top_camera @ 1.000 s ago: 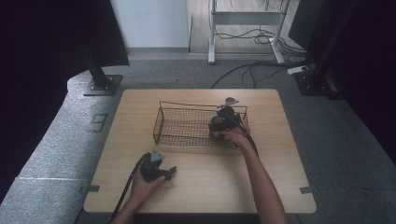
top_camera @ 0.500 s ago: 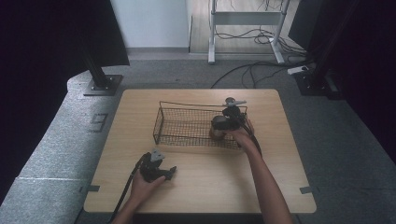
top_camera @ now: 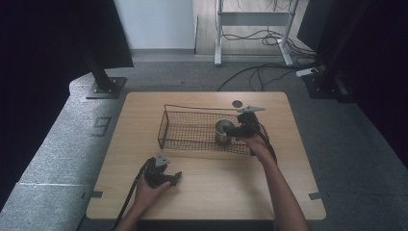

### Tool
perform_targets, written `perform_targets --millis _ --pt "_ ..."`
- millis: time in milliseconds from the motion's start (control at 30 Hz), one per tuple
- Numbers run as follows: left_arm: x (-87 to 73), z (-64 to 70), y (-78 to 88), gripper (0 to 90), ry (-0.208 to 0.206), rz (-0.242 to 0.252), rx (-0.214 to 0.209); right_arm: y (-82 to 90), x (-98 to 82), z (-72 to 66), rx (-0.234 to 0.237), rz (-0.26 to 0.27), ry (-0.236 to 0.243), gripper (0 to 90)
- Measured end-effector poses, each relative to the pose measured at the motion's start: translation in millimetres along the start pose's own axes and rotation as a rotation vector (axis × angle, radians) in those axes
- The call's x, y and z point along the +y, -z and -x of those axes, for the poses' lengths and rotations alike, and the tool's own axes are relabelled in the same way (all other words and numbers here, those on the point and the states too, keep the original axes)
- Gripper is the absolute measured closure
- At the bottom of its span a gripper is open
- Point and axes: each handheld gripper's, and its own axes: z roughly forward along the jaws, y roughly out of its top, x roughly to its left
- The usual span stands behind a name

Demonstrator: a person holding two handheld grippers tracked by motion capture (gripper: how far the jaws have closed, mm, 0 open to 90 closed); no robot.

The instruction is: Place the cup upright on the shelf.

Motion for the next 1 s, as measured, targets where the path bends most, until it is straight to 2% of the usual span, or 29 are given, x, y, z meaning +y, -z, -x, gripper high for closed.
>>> perform_targets --millis 433,700,1000 --pt "0.0 0.0 0.1 14.7 0.0 -0.001 0.0 33.5 -25.2 2.3 0.037 0.054 0.015 14.4" --pt "0.0 0.0 0.1 14.7 0.0 -0.001 0.0 52.4 -48.0 -3.4 0.065 0.094 0.028 15.6" --pt "0.0 0.0 0.1 14.7 -0.001 -0.001 -0.001 68.1 -79.4 -9.6 0.086 0.108 0.032 15.8"
